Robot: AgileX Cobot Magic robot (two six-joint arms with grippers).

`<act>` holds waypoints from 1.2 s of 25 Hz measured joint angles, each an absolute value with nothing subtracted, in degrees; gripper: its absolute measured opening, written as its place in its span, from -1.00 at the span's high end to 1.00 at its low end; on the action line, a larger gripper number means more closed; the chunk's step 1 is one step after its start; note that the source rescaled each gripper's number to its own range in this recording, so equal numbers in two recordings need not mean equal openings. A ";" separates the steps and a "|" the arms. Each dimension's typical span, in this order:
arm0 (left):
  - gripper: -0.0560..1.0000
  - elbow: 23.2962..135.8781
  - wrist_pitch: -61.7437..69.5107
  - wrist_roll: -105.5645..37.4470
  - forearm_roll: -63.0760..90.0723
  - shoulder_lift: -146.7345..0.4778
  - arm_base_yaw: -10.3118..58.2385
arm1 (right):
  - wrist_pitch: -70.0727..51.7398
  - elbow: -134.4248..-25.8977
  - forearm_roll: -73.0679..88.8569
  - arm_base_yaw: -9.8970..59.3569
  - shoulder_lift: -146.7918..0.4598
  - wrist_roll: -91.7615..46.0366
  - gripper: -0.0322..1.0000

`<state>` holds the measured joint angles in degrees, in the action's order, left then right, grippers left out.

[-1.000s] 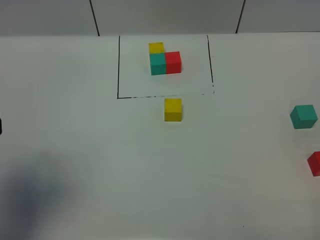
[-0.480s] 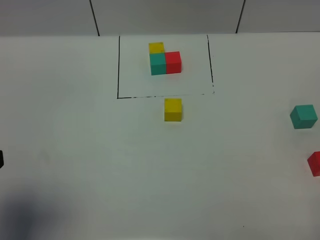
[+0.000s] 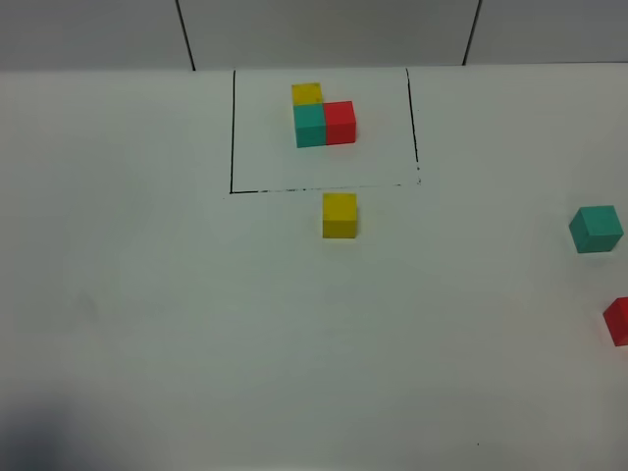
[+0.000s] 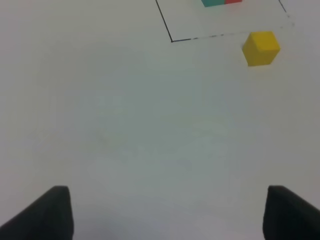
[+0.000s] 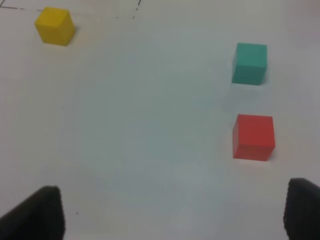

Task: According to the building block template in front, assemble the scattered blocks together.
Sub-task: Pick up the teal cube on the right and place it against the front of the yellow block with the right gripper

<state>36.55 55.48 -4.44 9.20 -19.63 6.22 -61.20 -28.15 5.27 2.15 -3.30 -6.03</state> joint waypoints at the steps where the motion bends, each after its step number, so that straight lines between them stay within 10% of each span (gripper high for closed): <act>1: -0.56 36.34 55.79 -4.44 9.20 -18.70 6.22 | -61.20 -28.15 5.27 2.15 -3.30 -6.03 -0.55; 7: -0.30 32.00 56.31 -4.44 9.26 -10.80 6.22 | -61.20 -28.15 5.27 2.15 -3.30 -6.03 -0.55; 30: -0.27 28.86 60.03 -4.51 10.43 0.36 6.22 | -61.26 -28.15 5.27 2.15 -3.30 -6.03 -0.55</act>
<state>28.86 60.03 -4.51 10.43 0.36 6.22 -61.26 -28.15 5.27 2.15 -3.30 -6.03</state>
